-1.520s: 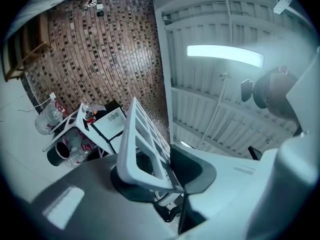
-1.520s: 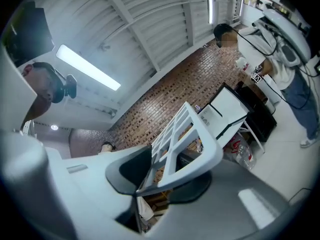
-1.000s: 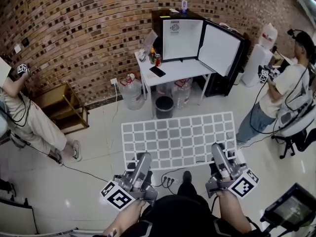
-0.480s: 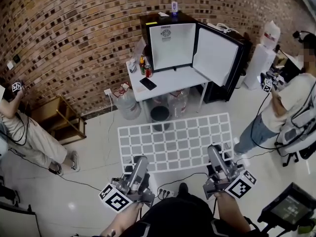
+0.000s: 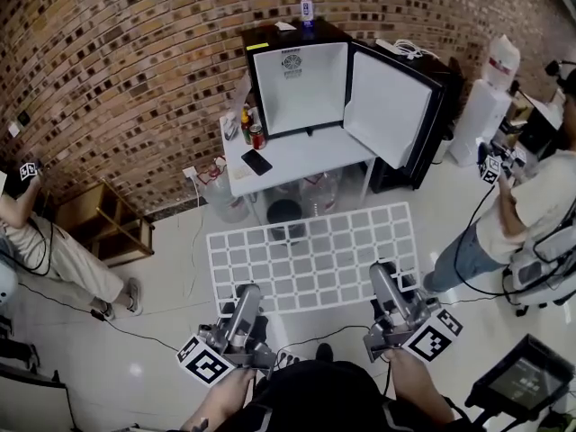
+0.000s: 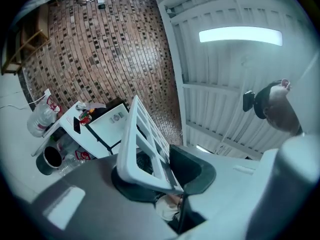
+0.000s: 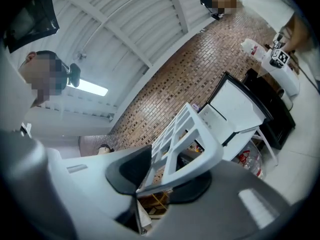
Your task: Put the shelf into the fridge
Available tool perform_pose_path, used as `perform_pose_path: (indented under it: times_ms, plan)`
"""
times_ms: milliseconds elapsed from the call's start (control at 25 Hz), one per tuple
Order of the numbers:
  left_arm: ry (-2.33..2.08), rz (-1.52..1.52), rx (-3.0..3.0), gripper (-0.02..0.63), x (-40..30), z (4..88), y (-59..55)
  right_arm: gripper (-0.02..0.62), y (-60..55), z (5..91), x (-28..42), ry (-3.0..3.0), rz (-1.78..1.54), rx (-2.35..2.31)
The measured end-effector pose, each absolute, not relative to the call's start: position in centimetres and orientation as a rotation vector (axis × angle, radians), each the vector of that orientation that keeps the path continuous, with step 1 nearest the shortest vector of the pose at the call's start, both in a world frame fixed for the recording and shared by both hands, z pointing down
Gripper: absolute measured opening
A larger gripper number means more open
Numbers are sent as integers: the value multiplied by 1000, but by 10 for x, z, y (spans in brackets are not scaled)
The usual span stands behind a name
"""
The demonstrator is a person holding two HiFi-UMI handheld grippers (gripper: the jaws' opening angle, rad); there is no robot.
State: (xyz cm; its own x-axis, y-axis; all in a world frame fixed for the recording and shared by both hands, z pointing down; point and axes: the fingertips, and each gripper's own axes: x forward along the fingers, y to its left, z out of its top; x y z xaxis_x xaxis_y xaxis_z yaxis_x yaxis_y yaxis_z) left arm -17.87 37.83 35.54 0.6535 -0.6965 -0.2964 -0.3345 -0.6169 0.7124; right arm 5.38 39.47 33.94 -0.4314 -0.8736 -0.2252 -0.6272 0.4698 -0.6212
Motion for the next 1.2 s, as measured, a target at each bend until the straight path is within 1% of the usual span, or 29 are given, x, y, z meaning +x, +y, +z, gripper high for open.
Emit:
perform_pose_path:
  times_ms: [280,760,1200]
  plan:
    - [-810,-721,2262,80,-147,346,351,107,368,338,86,2176,-634,-1217]
    - [-788,-726,2241,78,-137,353,306,107,327,341,95,2176,-642,-1240]
    - [-764,-657,2206,81,-138,373,182,109,210,361,93,2121,-708,-1328]
